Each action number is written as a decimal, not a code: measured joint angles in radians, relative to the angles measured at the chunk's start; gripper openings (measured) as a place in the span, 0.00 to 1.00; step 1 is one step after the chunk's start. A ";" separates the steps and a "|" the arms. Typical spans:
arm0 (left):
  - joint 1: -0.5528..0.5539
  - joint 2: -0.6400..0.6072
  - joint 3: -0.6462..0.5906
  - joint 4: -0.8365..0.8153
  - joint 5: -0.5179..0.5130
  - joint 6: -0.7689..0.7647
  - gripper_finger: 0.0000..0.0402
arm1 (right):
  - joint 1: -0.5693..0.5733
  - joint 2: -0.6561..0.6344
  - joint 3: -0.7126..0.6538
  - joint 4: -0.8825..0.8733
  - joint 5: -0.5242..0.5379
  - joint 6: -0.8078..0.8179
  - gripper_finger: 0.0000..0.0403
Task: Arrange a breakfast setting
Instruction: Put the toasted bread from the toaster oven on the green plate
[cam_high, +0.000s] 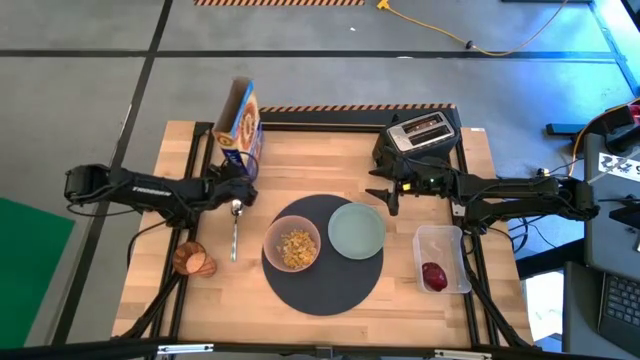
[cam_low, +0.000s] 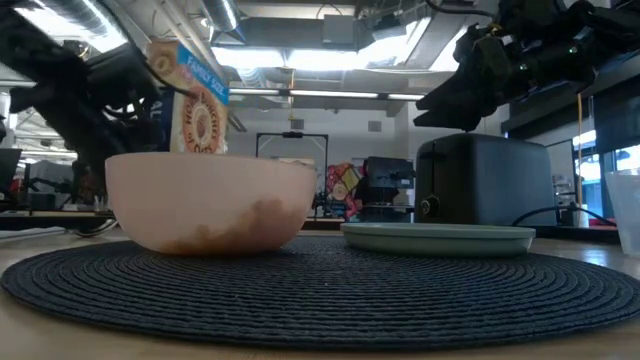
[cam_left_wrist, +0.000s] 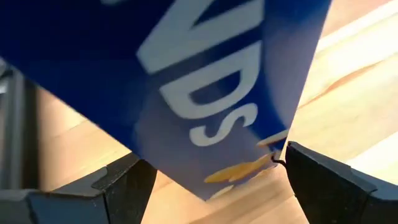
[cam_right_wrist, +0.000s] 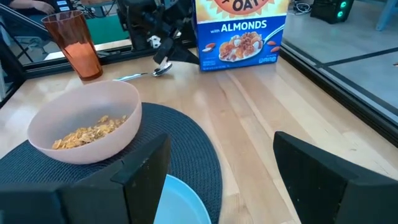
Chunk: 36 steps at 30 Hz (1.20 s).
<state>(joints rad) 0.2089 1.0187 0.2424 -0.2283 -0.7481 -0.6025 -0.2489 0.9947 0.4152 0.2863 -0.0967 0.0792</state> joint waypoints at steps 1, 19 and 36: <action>0.000 0.000 0.013 -0.040 -0.001 -0.013 0.83 | 0.000 0.000 0.000 0.000 0.000 0.000 0.69; 0.000 0.000 0.056 -0.310 0.075 -0.242 0.83 | 0.000 0.000 0.000 -0.022 0.000 -0.005 0.69; -0.015 0.000 0.134 -0.356 0.086 -0.203 0.83 | 0.000 0.000 0.000 -0.023 0.000 -0.006 0.69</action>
<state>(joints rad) 0.1937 1.0183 0.3767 -0.5839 -0.6618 -0.8055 -0.2485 0.9947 0.4152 0.2631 -0.0963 0.0734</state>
